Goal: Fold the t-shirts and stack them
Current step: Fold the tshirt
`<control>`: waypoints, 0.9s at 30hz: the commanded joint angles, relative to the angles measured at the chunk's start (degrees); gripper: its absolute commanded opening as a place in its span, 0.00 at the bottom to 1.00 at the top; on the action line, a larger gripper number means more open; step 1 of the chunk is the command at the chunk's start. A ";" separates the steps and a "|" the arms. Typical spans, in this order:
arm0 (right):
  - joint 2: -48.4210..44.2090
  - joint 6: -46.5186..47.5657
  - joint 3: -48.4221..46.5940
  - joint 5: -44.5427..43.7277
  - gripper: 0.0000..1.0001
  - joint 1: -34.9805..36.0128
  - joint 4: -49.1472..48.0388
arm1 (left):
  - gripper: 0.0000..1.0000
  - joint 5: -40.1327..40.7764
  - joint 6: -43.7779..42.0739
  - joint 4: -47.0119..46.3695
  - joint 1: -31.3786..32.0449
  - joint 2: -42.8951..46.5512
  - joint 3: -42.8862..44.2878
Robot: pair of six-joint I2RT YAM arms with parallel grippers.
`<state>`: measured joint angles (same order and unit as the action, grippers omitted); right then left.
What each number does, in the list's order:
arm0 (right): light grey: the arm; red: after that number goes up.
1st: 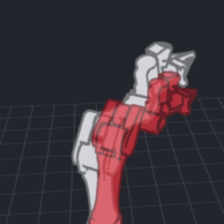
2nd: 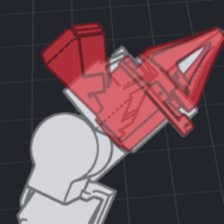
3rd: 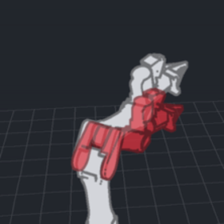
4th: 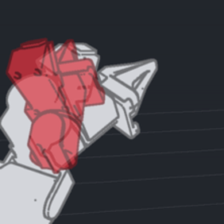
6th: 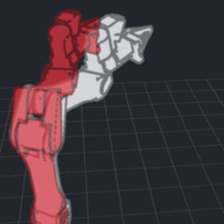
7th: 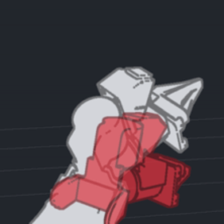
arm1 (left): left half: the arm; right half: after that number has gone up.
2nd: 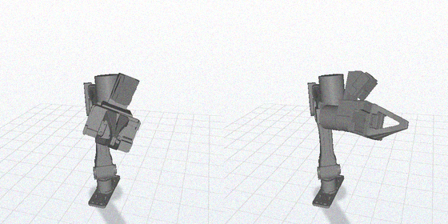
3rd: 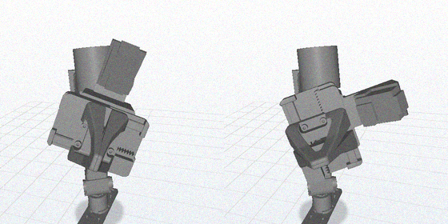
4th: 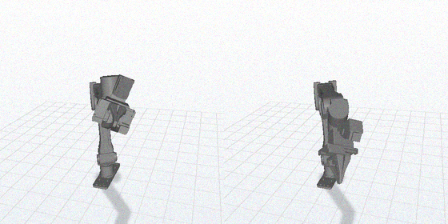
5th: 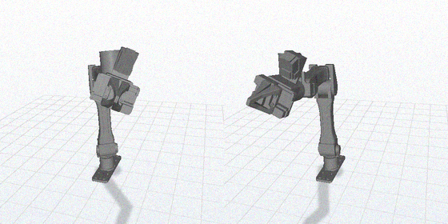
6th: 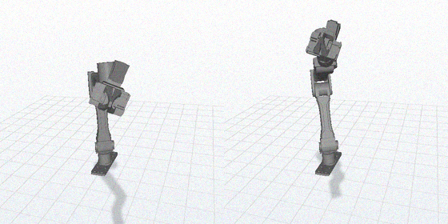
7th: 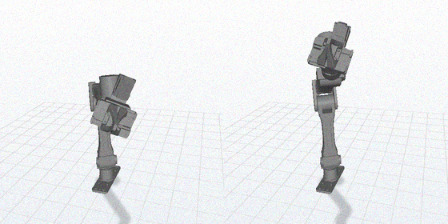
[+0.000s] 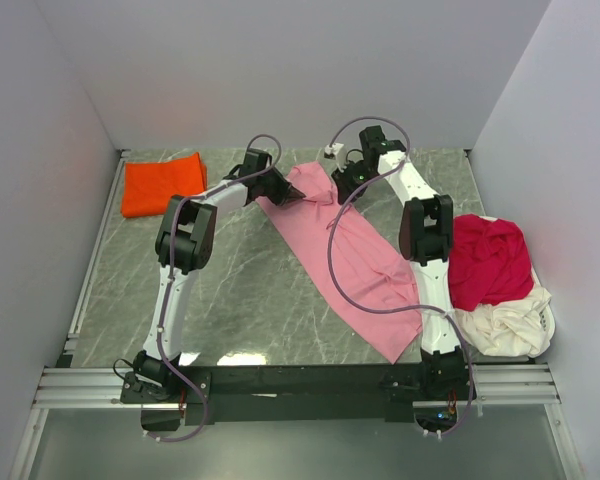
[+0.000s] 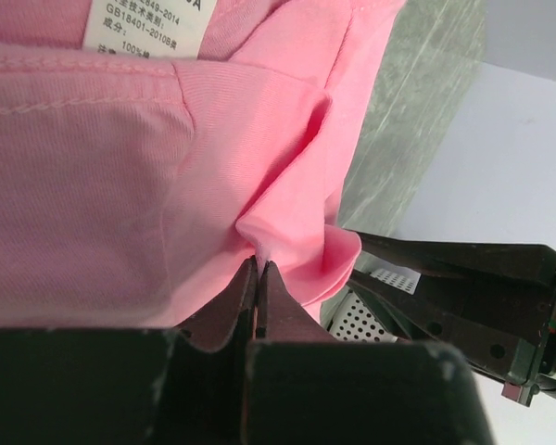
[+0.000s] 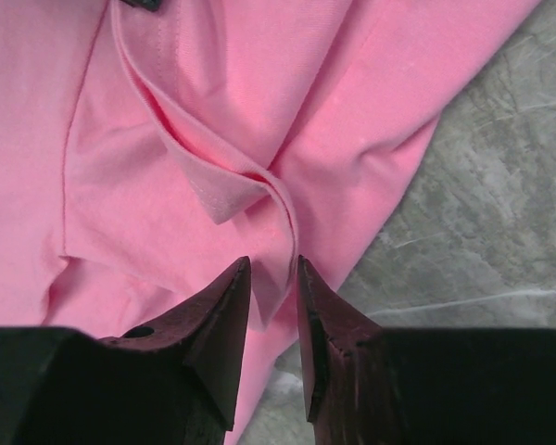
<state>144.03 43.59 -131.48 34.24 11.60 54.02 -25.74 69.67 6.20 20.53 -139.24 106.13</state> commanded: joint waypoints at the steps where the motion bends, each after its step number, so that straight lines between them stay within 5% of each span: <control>1: 0.99 0.53 -2.91 -2.41 0.35 0.97 0.65 | 0.00 -1.68 -0.94 -2.07 -0.32 0.02 2.07; 5: 1.26 0.09 -3.08 -3.12 0.40 1.24 0.21 | 0.01 -2.39 -1.03 -2.33 -0.32 -0.24 2.24; 11: 1.35 2.02 -3.08 -3.13 0.35 1.85 1.00 | 0.00 -2.92 -1.29 -1.98 -0.32 -0.68 3.03; 15: 0.56 2.02 -1.59 -3.12 0.01 1.85 -0.14 | 0.00 -2.83 -1.64 -1.63 -0.32 -0.86 3.03; 27: -12.35 0.96 14.83 -4.53 0.00 0.10 -12.34 | 0.00 0.16 -3.66 0.83 -1.72 0.02 3.30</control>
<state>139.22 44.47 -120.22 30.48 12.53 46.52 -26.94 67.99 6.85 19.77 -139.68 106.85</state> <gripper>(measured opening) 0.009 0.015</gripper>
